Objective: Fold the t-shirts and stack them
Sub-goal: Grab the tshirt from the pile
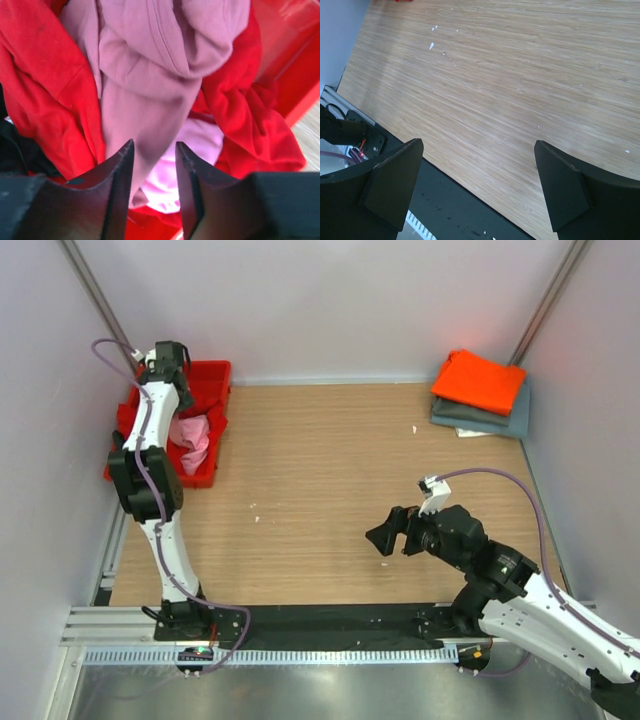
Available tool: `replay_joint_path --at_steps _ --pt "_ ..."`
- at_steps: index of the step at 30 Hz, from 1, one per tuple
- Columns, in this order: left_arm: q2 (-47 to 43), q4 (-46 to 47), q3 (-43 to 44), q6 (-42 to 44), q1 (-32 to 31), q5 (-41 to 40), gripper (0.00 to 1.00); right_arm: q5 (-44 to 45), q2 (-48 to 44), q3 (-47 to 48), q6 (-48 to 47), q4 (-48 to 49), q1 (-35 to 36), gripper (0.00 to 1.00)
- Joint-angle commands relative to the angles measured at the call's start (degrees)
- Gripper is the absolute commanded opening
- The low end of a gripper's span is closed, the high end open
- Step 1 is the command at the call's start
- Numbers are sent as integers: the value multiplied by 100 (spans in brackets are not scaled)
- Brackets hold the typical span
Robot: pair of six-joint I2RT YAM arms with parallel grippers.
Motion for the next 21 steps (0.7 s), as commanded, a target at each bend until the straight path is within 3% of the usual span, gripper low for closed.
replay_joint_path --at_steps 1,6,8,9,14,18,21 --pt "251 -269 569 145 45 -392 39 45 -33 207 74 -184 28 100" --pt "489 -480 957 180 28 -621 29 107 2 260 48 -176 37 100" --pt "568 -559 1167 206 45 -683 16 124 46 286 39 -176 28 100" --pt "603 -647 1229 215 37 -675 0 133 64 295 39 -193 28 100" --pt "26 -903 2001 101 -331 -201 0 212 195 217 -23 8 28 100" --pt "-1081 -299 2837 14 -903 800 0 432 546 303 -76 211 37 100" --pt "-2162 291 2602 -540 -921 1319 0 555 688 532 -84 202 28 100"
